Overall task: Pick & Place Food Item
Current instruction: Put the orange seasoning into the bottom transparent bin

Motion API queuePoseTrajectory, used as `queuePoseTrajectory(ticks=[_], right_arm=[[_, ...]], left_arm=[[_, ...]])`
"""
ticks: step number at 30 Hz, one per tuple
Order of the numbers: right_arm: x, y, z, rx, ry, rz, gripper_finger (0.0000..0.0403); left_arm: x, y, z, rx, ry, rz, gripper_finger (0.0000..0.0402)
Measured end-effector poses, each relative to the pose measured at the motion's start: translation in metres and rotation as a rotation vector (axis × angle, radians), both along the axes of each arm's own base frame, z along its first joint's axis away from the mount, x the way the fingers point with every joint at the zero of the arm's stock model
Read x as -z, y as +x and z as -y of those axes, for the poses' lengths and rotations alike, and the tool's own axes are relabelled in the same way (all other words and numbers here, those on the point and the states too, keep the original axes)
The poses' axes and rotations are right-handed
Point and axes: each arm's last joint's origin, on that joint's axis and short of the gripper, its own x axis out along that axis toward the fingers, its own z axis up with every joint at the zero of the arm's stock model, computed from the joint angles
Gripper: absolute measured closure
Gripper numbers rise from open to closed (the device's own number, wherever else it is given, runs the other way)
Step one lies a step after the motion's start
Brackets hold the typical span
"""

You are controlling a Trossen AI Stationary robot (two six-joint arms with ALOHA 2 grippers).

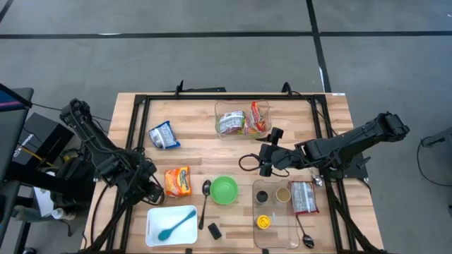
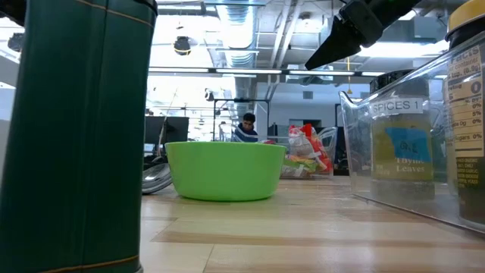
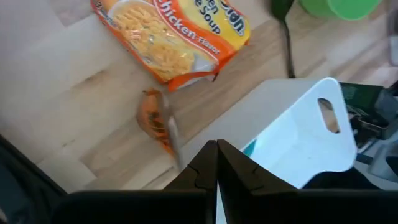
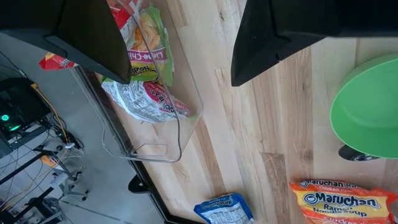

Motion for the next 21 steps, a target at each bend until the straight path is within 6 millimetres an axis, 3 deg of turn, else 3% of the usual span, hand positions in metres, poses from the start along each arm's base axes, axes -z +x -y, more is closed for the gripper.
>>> queuePoseTrajectory(ticks=[21], right_arm=[[0.0028,0.0015,-0.0004,0.001,-0.002,-0.011,0.0133]], left_arm=[[-0.0011,-0.0010,0.0017,0.002,-0.064,-0.035,0.0401]])
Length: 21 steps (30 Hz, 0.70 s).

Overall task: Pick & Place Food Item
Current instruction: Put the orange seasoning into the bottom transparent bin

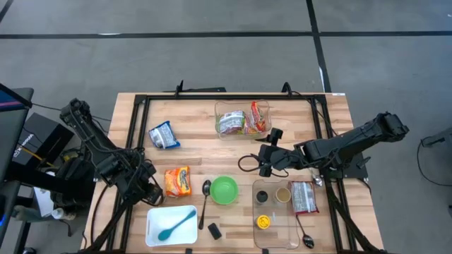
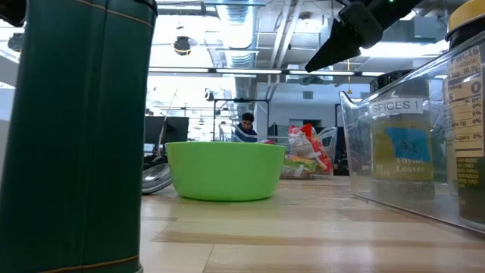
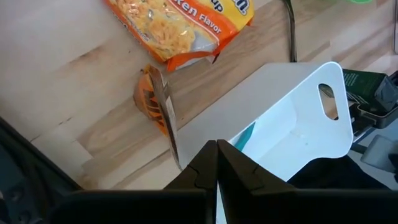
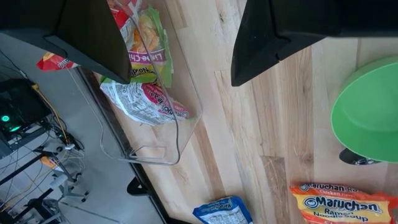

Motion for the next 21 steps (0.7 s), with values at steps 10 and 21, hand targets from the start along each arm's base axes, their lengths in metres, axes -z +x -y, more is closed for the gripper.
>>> queuePoseTrajectory(ticks=[10,21], right_arm=[[0.0000,0.0000,0.0000,0.000,0.000,0.000,0.0133],[0.0000,0.0000,0.0000,0.000,0.000,0.000,0.0133]], left_arm=[[0.0010,-0.0017,-0.0015,0.030,0.025,-0.018,0.0401],[0.0032,-0.0062,-0.0049,0.044,0.045,-0.088,0.0401]])
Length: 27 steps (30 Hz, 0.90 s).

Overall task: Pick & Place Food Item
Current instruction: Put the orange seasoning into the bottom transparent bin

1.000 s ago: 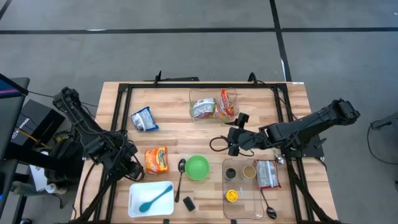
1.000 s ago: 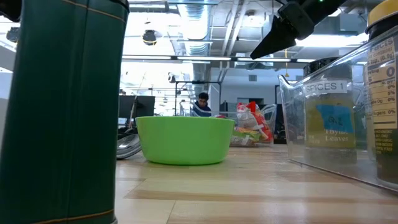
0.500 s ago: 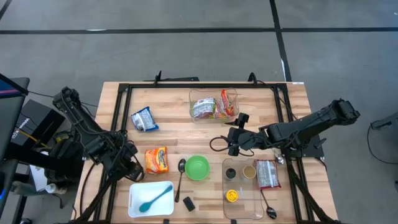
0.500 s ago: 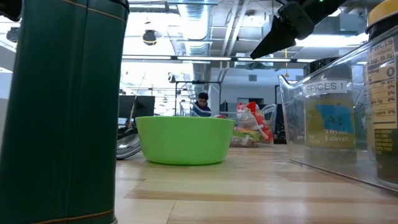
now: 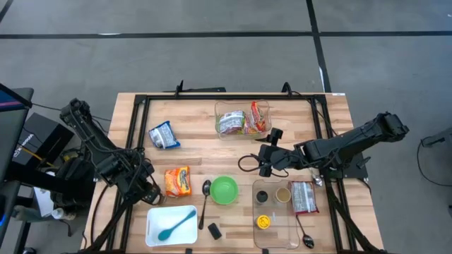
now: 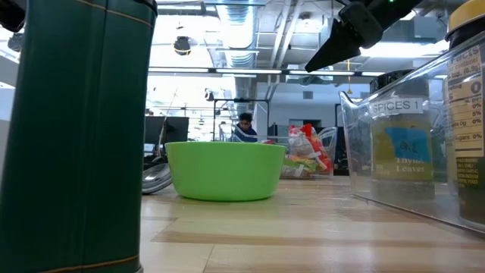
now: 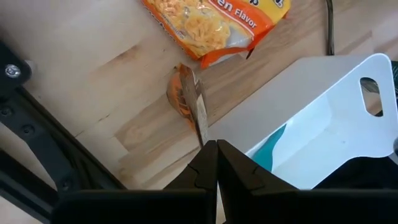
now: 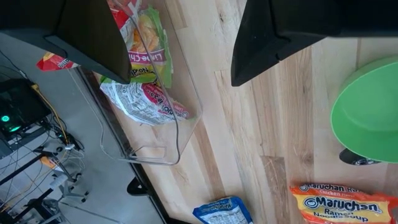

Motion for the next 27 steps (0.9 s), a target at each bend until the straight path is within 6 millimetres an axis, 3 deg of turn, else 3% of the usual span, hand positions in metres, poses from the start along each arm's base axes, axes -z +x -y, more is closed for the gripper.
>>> queuePoseTrajectory(ticks=[9,21,27], right_arm=[[0.000,0.000,0.000,0.000,0.000,0.000,0.0133],[0.000,0.000,0.000,0.000,0.001,0.000,0.0133],[0.000,0.000,0.000,0.000,0.001,0.000,0.0133]], left_arm=[[0.000,0.000,0.000,0.022,0.004,0.008,0.0394],[-0.002,0.004,0.005,0.028,-0.057,0.033,0.0295],[-0.006,0.007,0.012,0.059,-0.169,0.037,0.0278]])
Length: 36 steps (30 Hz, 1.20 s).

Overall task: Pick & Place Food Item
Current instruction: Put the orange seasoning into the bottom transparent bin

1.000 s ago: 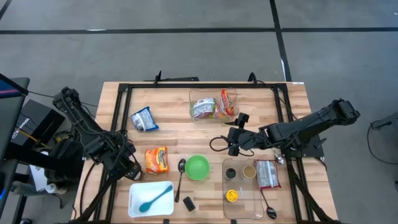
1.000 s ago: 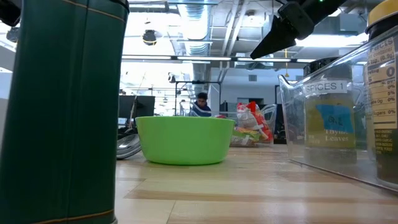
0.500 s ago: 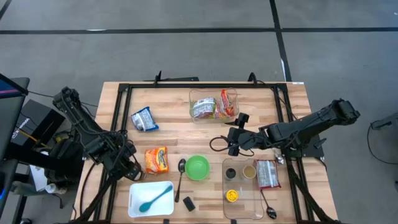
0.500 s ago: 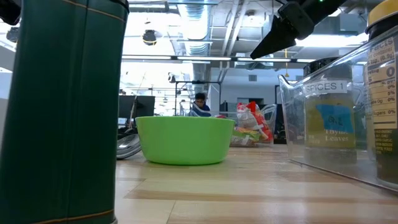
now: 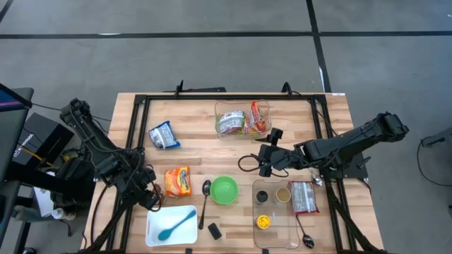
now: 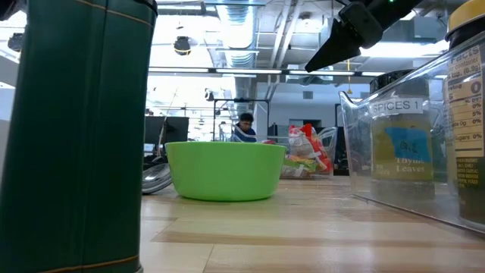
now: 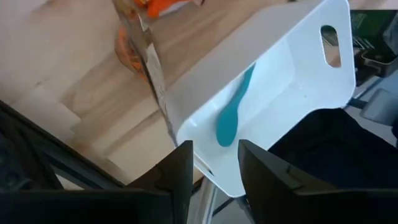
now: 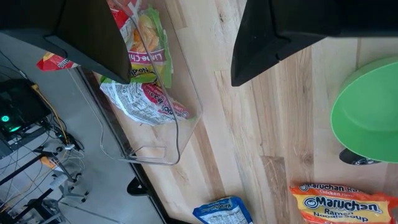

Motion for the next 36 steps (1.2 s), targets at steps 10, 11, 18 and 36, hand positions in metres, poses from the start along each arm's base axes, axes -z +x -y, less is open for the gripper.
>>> queuePoseTrajectory(ticks=[10,11,18,36], right_arm=[[0.001,0.000,-0.001,-0.015,0.033,-0.007,0.0133],[0.001,0.000,-0.001,-0.025,0.041,-0.009,0.0133],[0.002,-0.001,-0.002,-0.023,0.054,-0.012,0.0133],[0.002,-0.001,-0.002,-0.023,0.055,-0.011,0.0133]], left_arm=[[0.003,-0.004,-0.003,-0.015,0.022,-0.065,0.0305],[0.002,-0.004,-0.003,-0.015,0.020,-0.066,0.0307],[0.003,-0.004,-0.005,-0.029,0.050,-0.054,0.0316],[0.025,-0.006,-0.010,-0.050,0.133,-0.066,0.0320]])
